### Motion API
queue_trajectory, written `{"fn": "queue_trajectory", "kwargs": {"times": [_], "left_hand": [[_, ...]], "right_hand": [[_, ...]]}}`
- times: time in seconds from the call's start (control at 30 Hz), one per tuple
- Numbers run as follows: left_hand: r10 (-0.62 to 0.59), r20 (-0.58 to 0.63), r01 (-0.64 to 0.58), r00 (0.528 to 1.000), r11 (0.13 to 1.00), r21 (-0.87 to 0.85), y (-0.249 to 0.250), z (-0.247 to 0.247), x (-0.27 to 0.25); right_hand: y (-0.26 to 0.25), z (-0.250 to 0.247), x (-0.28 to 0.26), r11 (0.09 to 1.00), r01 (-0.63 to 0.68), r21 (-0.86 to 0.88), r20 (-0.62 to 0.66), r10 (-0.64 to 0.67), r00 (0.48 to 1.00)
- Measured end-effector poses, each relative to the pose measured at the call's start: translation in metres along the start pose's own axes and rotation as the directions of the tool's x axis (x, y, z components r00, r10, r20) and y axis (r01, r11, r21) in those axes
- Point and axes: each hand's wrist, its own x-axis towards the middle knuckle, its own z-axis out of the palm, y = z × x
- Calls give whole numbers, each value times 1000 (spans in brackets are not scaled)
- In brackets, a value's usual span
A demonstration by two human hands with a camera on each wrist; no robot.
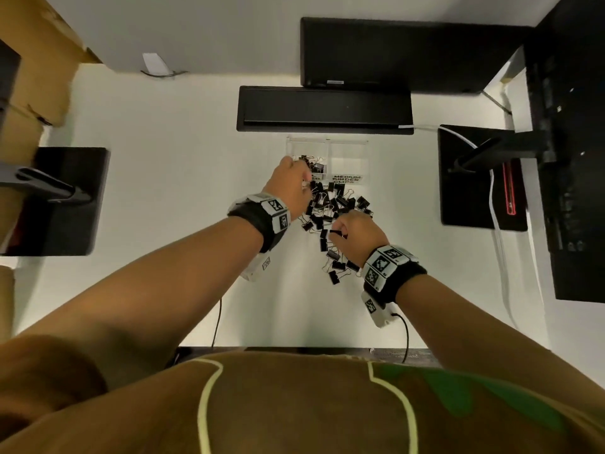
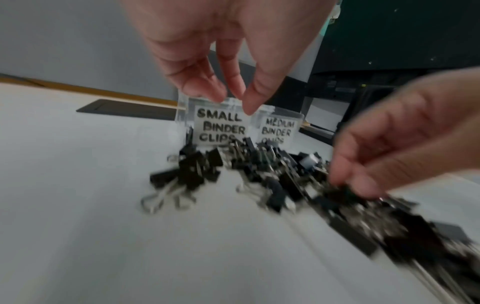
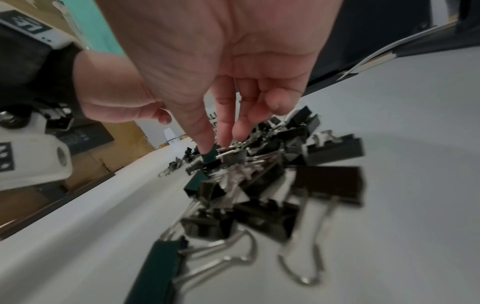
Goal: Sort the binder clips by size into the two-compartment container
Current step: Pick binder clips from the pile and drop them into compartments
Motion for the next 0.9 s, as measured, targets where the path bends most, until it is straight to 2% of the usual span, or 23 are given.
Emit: {"fn": "queue_trajectory", "kwargs": {"times": [0.2, 0.33, 0.5, 0.53, 0.63, 0.67, 0.73, 0.8, 0.83, 0.9], "left_hand": [[-59, 178, 47, 982, 997, 66, -15, 33, -37], [-76, 196, 64, 978, 996, 66, -20, 45, -45], [-79, 211, 60, 974, 994, 95, -26, 45, -45], [-70, 212, 50, 975, 994, 97, -27, 45, -46], [-38, 182, 21, 983, 995, 93, -29, 44, -51], [-39, 170, 24, 985, 996, 85, -30, 42, -52], [-53, 135, 48, 989, 998, 42, -30, 38, -53], [-85, 98, 87, 992, 996, -20, -29, 33, -53], [-99, 84, 104, 992, 993, -48, -27, 30, -52], [-105, 71, 111, 992, 991, -77, -23, 26, -52]], "right_hand": [[-19, 12, 6, 992, 15, -127, 39, -10, 999], [-17, 7, 4, 997, -42, 57, 8, 42, 999], [-3, -13, 4, 951, -134, 277, 1, 140, 990], [-1, -16, 6, 897, -186, 402, 30, 191, 981], [-1, -26, 16, 606, -305, 735, 141, 303, 942], [-3, -28, 19, 536, -313, 784, 152, 324, 934], [-8, -30, 24, 470, -320, 823, 168, 337, 926], [-14, -28, 26, 492, -324, 808, 187, 308, 933], [-16, -25, 27, 554, -311, 772, 182, 276, 944], [-19, -18, 25, 779, -208, 592, 107, 180, 978]]}}
